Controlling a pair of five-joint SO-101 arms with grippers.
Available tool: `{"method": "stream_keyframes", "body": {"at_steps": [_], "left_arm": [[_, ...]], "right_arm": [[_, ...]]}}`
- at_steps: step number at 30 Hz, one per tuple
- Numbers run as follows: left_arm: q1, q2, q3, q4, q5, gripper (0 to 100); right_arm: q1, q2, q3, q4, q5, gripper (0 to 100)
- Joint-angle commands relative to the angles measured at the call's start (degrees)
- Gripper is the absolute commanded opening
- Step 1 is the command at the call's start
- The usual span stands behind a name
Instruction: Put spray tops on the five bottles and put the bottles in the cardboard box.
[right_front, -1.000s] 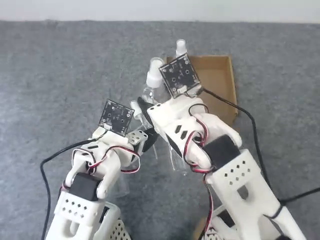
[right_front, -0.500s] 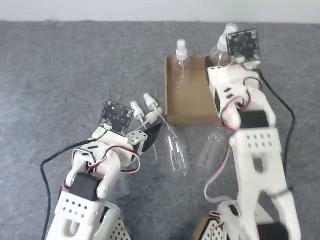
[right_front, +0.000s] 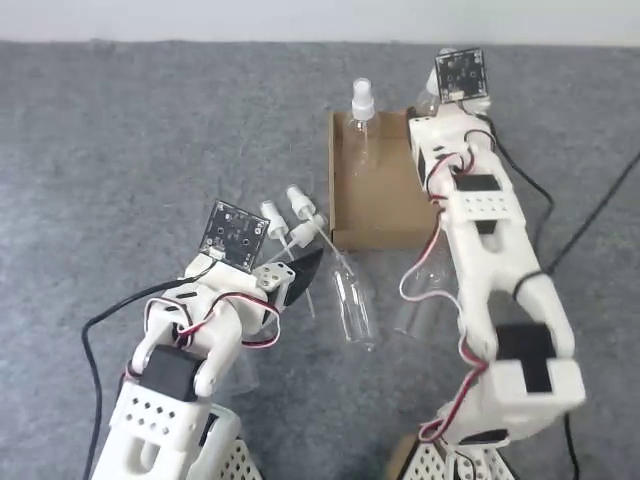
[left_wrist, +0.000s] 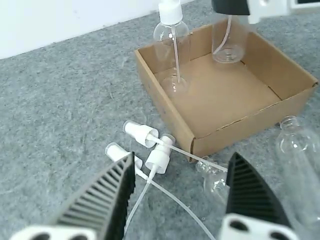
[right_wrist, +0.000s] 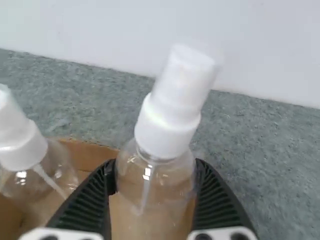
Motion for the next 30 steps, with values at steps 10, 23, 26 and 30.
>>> {"method": "stream_keyframes", "body": {"at_steps": [10,23,26,30], "left_arm": [[-0.4,-1.0,-0.5,-1.8,-0.1,27],[-0.4,-1.0,-0.5,-1.8,0.0,27],[-0.4,-1.0,-0.5,-1.8,0.0,27],[-0.4,-1.0,-0.5,-1.8,0.0,27]], "right_arm": [[0.6,10.7,-10.6,-8.7,-3.4,0.6],[0.6,15.2,-10.7,-12.7,-3.4,0.8],[0.6,15.3,-10.5,-12.5,-3.3,1.0],[0.5,15.3,-10.5,-12.0,-3.2,1.1]]}}
